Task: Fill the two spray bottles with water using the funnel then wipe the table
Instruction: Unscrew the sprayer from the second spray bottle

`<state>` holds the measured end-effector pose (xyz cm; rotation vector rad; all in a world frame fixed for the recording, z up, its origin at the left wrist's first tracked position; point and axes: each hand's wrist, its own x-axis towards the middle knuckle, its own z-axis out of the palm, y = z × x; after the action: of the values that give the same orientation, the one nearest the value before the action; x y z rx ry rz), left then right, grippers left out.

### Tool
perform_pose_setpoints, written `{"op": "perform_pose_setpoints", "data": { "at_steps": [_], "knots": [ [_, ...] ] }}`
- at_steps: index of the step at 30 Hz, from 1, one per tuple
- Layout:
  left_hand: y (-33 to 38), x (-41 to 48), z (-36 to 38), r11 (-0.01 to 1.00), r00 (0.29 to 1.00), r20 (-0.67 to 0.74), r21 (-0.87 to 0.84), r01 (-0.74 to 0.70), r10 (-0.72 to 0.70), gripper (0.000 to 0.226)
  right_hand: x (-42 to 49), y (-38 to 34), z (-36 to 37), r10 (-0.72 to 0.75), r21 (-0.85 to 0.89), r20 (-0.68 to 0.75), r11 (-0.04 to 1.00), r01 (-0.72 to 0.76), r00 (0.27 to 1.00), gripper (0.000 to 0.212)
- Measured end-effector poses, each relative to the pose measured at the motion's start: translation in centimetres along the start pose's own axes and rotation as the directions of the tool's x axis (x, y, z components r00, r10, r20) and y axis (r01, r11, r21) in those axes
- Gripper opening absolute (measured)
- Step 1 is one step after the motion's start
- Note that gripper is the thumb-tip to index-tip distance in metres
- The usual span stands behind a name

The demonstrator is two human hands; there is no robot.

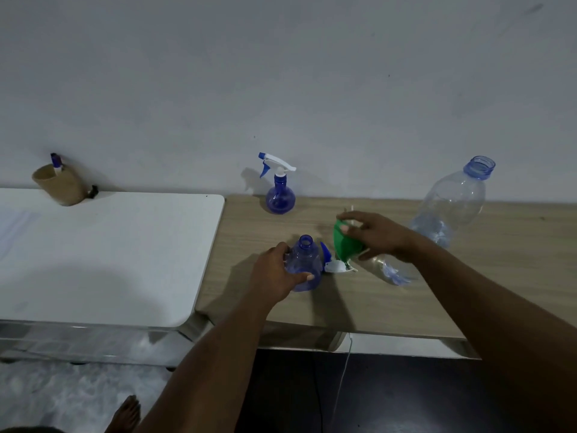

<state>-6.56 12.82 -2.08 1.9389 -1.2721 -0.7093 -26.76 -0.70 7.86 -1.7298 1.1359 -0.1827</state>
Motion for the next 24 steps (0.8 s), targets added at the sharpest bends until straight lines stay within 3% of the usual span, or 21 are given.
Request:
{"op": "perform_pose_setpoints", "data": {
  "at_steps": [5, 11, 17, 24],
  "knots": [
    [0.1, 0.0, 0.1, 1.000, 1.000, 0.011, 0.003, 0.021, -0.022, 0.059, -0.6, -4.2, 0.1, -0.185, 0.172, -0.091, 0.965, 0.198, 0.978, 0.037],
    [0.3, 0.1, 0.3, 0.999, 0.999, 0.005, 0.000, 0.049, -0.049, 0.051, -0.7, -3.9, 3.9, -0.353, 0.163, -0.338, 0.891, 0.423, 0.873, 0.040],
    [-0.2, 0.1, 0.7, 1.000, 1.000, 0.001, 0.009, 0.017, -0.017, 0.068, -0.3, -1.3, 6.1, -0.396, 0.077, -0.439, 0.878, 0.472, 0.807, 0.046],
    [-0.5, 0.6, 1.1, 1.000, 0.999, 0.011, 0.008, 0.030, -0.030, 0.065, -1.4, -1.0, 5.5, -0.480, -0.071, -0.432, 0.862, 0.502, 0.763, 0.046]
  ]
}}
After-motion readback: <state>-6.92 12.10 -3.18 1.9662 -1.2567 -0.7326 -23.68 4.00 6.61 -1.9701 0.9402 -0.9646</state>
